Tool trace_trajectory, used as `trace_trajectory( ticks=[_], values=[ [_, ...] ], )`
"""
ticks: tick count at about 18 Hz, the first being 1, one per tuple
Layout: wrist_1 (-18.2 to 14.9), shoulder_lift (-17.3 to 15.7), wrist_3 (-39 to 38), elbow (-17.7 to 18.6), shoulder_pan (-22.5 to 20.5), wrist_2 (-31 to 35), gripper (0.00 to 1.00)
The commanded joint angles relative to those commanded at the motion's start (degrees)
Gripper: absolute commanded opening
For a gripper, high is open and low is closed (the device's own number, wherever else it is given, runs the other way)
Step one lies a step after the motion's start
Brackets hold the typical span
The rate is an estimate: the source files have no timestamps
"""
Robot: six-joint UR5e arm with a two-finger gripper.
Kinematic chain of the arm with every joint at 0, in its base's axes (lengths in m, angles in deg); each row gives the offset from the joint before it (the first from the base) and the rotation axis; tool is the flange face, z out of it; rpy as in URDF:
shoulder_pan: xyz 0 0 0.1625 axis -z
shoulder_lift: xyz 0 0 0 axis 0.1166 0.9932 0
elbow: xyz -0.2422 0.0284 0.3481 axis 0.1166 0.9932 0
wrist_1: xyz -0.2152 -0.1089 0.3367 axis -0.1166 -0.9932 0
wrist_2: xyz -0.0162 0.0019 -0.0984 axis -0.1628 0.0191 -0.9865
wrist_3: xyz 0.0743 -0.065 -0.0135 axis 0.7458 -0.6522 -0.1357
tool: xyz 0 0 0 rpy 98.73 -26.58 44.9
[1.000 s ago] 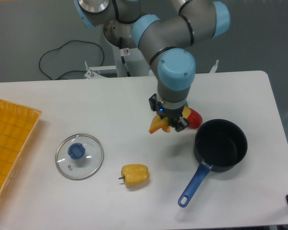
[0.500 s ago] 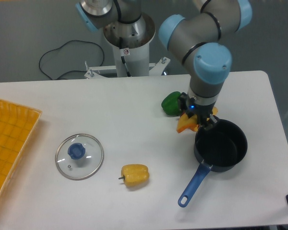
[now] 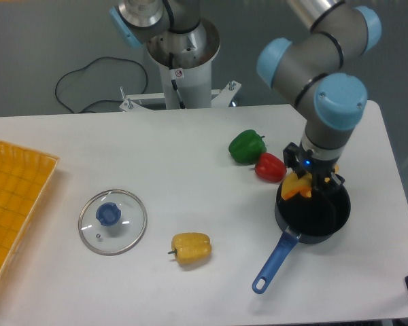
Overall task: Place the bread slice in the pot
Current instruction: 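Lower the gripper into the saucepan and release the bread slice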
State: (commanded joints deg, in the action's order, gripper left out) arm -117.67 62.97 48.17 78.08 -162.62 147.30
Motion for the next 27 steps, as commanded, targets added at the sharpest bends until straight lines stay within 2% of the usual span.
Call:
trace_trajectory(
  ticks=[6,14,16,21,24,25,26,27],
  values=[
    [0.97,1.93,0.09,-0.26,-0.79,0.09,0.01],
    [1.15,2.64,-0.26,0.18,-0.53,0.17,0.05],
    [1.23,2.64,-0.17,0.27,-0.44,0.17,0.08],
    [1.93,3.17,-0.17,0.62,-0.18,0.79,0.25],
    [2.64,3.17,0.09,0.88,-0.17,1.14,0.43],
    [2.90,3.17,0.09,1.05,-0.09,1.32,0.58],
    [2.99,3.17,0.26,1.14,-0.09,2.10,0.81],
    [3.08,3.17,0.35,1.14,-0.09,2.89,1.00]
  ],
)
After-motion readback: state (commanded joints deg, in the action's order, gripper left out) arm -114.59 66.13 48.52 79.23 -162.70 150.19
